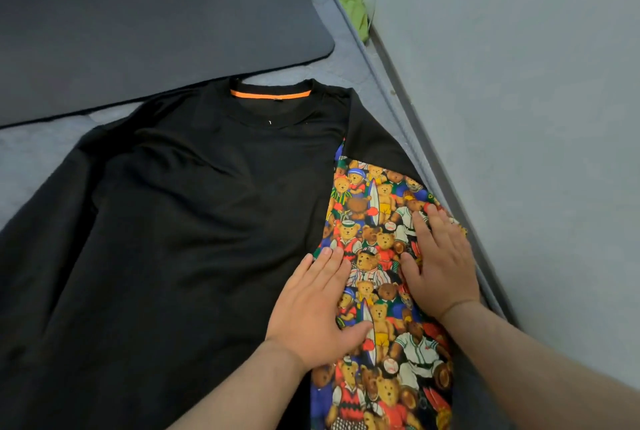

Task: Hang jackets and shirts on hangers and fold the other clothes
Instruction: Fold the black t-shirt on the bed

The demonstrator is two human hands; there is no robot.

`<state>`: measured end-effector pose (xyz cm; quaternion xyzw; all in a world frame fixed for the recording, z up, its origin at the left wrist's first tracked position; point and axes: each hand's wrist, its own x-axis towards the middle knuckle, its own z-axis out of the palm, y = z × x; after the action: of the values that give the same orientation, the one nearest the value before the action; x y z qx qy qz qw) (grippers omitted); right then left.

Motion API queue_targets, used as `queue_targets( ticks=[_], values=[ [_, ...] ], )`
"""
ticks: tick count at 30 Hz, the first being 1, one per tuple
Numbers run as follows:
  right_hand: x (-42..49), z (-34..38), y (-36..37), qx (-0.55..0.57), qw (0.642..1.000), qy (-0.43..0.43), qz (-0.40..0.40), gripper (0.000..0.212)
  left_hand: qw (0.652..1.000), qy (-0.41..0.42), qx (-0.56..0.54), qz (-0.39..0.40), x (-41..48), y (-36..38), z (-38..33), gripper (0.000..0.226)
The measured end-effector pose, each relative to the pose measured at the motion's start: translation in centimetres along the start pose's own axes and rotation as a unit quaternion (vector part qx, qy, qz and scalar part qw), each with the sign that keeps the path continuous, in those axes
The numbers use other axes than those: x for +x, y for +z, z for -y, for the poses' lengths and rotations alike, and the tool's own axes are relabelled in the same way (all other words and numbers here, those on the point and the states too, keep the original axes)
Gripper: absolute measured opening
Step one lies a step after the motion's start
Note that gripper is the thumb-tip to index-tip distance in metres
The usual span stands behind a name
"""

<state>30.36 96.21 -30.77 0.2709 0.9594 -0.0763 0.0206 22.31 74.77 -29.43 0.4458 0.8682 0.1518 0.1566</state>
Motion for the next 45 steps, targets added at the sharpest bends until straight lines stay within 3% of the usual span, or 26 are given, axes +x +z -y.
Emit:
queue_targets(
  ticks=[7,11,13,15,18,21,24,29,30,31,33,34,35,37,38,39,40,42,43,45],
  values=[
    [-1.4,1.4,-1.4,-0.013,0.999,0.030,0.005,0.068,0.992,0.007,-0.110,-0.059,-3.2,-1.6,0.3,0.047],
    [-3.8,6.8,-2.9,0.063,0.995,0.071,0.029,0.056,0.985,-0.015,-0.165,-0.053,-9.9,-3.0,3.5,0.032],
    [-5.8,11.8,-3.4,0.082,0.996,0.031,0.020,0.049,0.984,-0.041,-0.145,-0.096,-14.0,-4.3,6.2,0.031],
    [-8.2,18.0,-3.2,0.106,0.994,-0.038,-0.007,0.046,0.972,-0.078,-0.117,-0.186,-17.7,-5.6,9.9,0.033],
    [-11.6,28.0,-1.2,0.139,0.979,-0.149,-0.001,0.053,0.941,-0.206,-0.072,-0.259,-23.0,-7.8,16.1,0.044],
    [-13.7,36.5,1.3,0.126,0.962,-0.242,0.023,0.058,0.894,-0.376,-0.029,-0.242,-28.2,-9.2,21.9,0.056],
    [-13.3,42.5,2.8,0.103,0.961,-0.255,0.023,0.064,0.838,-0.515,-0.076,-0.166,-32.0,-10.2,25.2,0.054],
    [-11.5,47.8,3.3,0.081,0.958,-0.268,0.055,0.069,0.821,-0.489,-0.275,-0.102,-32.7,-12.0,27.1,0.011],
    [-11.4,48.0,3.6,0.113,0.959,-0.254,0.063,0.069,0.795,-0.492,-0.341,-0.099,-32.5,-12.4,27.9,0.002],
    [-11.6,48.0,3.9,0.150,0.960,-0.230,0.060,0.069,0.747,-0.489,-0.435,-0.117,-32.2,-13.1,28.6,0.008],
    [-11.9,47.5,4.5,0.199,0.965,-0.171,0.018,0.069,0.593,-0.469,-0.631,-0.175,-31.7,-15.3,30.3,0.017],
    [-12.0,47.3,4.8,0.195,0.969,-0.153,-0.007,0.067,0.534,-0.458,-0.681,-0.204,-31.6,-16.7,31.8,0.019],
    [-12.1,47.3,5.0,0.172,0.973,-0.155,-0.019,0.065,0.502,-0.451,-0.702,-0.229,-31.5,-18.1,33.8,0.020],
    [-12.2,47.7,5.5,0.098,0.978,-0.185,0.000,0.063,0.484,-0.447,-0.700,-0.275,-31.2,-21.2,38.3,0.021],
    [-12.1,48.0,5.9,0.071,0.978,-0.194,0.014,0.063,0.487,-0.445,-0.690,-0.299,-30.9,-22.4,40.7,0.020],
    [-12.0,48.1,6.2,0.056,0.979,-0.195,0.019,0.064,0.513,-0.432,-0.668,-0.322,-30.2,-23.3,42.7,0.018],
    [-11.9,48.2,6.4,0.046,0.980,-0.194,0.019,0.064,0.568,-0.420,-0.622,-0.338,-29.3,-23.8,44.2,0.016],
    [-11.7,48.1,6.4,0.038,0.981,-0.189,0.024,0.066,0.728,-0.392,-0.453,-0.332,-27.5,-23.2,45.9,0.006],
    [-11.6,48.0,6.4,0.035,0.981,-0.187,0.027,0.066,0.792,-0.377,-0.365,-0.311,-26.7,-22.2,46.1,0.011],
    [-11.4,48.0,6.8,0.039,0.981,-0.186,0.023,0.068,0.866,-0.361,-0.213,-0.273,-25.7,-19.7,45.8,0.029]
  ],
)
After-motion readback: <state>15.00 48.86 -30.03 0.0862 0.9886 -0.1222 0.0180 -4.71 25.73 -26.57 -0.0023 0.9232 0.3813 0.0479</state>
